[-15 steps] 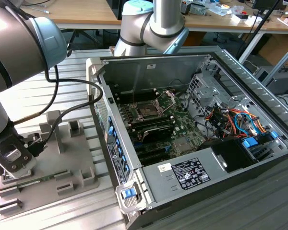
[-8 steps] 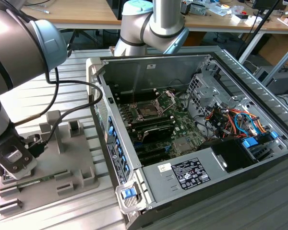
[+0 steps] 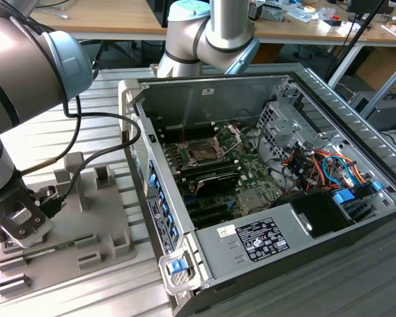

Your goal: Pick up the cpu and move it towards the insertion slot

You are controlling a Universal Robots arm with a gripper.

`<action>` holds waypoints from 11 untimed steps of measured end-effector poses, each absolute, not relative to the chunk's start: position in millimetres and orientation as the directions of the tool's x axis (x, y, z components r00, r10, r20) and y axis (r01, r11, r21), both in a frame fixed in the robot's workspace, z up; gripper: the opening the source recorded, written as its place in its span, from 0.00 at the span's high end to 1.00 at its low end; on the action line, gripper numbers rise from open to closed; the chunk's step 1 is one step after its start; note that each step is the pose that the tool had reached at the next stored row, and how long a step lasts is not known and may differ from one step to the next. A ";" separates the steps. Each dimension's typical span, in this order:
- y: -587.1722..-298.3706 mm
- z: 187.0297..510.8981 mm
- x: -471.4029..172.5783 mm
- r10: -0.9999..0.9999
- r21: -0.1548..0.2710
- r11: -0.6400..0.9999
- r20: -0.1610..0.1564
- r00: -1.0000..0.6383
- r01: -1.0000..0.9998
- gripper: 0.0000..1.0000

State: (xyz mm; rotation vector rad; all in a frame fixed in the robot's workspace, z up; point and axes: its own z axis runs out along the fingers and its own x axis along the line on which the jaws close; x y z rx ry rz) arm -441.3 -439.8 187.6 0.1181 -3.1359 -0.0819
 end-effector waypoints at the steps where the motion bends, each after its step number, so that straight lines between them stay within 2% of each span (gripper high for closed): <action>1: -439.8 187.5 -441.3 -0.075 0.052 0.996 0.000 -0.997 -0.075 0.40; 5: -439.8 187.5 -441.3 -0.075 0.052 0.996 0.000 -0.997 -0.075 0.40; 7: -439.8 187.4 -441.3 -0.075 0.052 0.996 0.000 -0.997 -0.075 0.42; 8: -439.8 187.4 -441.3 -0.075 0.052 0.996 0.000 -0.997 -0.075 0.45; 11: -439.8 187.4 -441.3 -0.075 0.052 0.996 0.000 -0.997 -0.075 0.45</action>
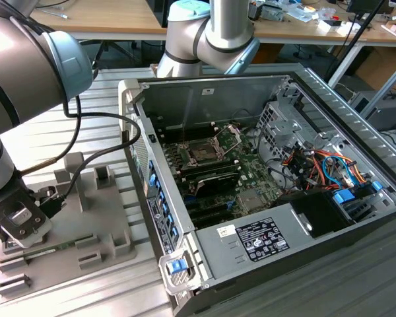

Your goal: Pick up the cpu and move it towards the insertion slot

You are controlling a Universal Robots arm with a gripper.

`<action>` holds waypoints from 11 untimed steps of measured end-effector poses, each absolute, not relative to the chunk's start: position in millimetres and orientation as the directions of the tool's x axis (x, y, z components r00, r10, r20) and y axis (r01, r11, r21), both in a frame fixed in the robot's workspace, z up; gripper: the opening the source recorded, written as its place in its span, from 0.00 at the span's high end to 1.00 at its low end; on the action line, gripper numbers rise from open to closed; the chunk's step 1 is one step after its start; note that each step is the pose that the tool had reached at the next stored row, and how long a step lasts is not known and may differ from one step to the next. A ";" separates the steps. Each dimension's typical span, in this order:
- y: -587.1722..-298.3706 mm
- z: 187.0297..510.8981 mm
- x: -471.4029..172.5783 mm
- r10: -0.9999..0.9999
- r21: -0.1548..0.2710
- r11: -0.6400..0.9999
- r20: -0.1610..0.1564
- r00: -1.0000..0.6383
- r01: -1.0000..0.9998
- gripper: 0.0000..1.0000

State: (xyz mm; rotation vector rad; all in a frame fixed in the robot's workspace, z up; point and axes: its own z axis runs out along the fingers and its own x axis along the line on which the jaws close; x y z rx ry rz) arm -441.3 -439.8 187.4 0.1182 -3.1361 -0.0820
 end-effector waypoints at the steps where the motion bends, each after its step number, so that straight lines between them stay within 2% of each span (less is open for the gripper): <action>1: -439.8 187.4 -441.3 -0.075 0.052 0.996 0.000 -0.997 -0.075 0.45; 11: -439.8 187.2 -441.3 -0.075 0.052 0.996 0.000 -0.997 -0.075 0.45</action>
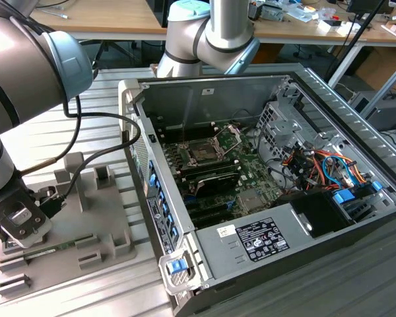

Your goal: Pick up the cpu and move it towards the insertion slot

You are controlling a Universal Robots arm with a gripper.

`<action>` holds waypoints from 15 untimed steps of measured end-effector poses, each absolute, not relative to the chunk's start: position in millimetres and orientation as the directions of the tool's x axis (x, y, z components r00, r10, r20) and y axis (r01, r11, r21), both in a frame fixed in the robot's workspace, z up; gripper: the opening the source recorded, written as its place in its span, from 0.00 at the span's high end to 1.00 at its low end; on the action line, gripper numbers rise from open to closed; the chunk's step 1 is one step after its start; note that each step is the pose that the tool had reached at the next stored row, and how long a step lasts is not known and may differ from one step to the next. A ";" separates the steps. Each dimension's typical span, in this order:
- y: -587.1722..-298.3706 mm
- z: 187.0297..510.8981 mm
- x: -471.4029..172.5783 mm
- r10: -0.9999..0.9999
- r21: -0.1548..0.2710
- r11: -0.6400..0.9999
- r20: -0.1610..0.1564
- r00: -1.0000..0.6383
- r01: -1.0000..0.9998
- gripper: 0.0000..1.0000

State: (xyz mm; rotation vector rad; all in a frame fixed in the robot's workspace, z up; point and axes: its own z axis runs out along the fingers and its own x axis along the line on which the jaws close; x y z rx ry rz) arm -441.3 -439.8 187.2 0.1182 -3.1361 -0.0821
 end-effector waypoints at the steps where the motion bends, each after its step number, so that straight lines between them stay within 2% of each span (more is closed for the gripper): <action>1: -439.8 187.2 -441.3 -0.075 0.052 0.996 0.000 -0.997 -0.075 0.45; 15: -439.8 201.6 -441.3 -0.075 0.052 0.996 0.000 -0.997 -0.075 0.45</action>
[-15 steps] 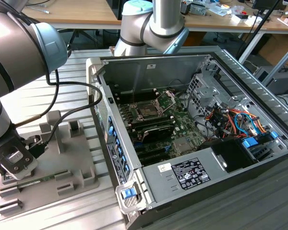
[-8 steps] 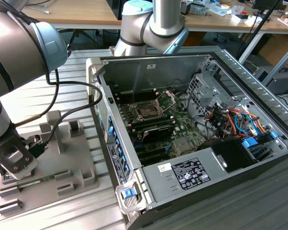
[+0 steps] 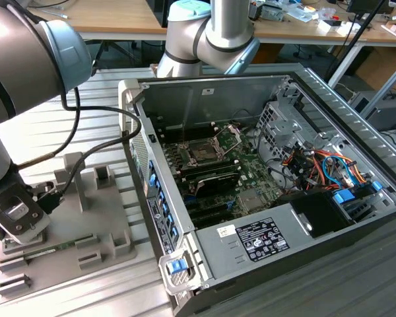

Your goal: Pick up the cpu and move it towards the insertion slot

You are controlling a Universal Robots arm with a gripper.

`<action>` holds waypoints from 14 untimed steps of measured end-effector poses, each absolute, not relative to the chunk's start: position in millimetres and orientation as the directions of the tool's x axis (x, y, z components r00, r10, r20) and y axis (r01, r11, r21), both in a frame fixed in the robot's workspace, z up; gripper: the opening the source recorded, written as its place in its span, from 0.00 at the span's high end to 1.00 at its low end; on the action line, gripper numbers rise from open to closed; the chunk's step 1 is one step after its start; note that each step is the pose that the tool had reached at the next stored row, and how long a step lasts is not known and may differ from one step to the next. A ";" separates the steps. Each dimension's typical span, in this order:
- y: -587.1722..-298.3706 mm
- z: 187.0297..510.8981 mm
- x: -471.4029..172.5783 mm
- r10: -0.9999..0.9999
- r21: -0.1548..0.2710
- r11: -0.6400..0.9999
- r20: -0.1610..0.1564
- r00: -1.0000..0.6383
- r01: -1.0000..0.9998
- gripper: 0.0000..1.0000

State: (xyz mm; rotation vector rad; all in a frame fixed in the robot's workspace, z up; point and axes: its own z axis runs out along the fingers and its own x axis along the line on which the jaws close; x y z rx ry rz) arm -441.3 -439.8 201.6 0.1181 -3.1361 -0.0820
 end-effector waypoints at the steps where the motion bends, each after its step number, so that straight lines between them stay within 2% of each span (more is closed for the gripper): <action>1: -439.8 203.2 -441.3 -0.075 0.052 0.996 0.000 -0.997 -0.075 0.45; 14: -439.8 216.0 -441.3 -0.075 0.052 0.996 0.000 -0.997 -0.075 0.45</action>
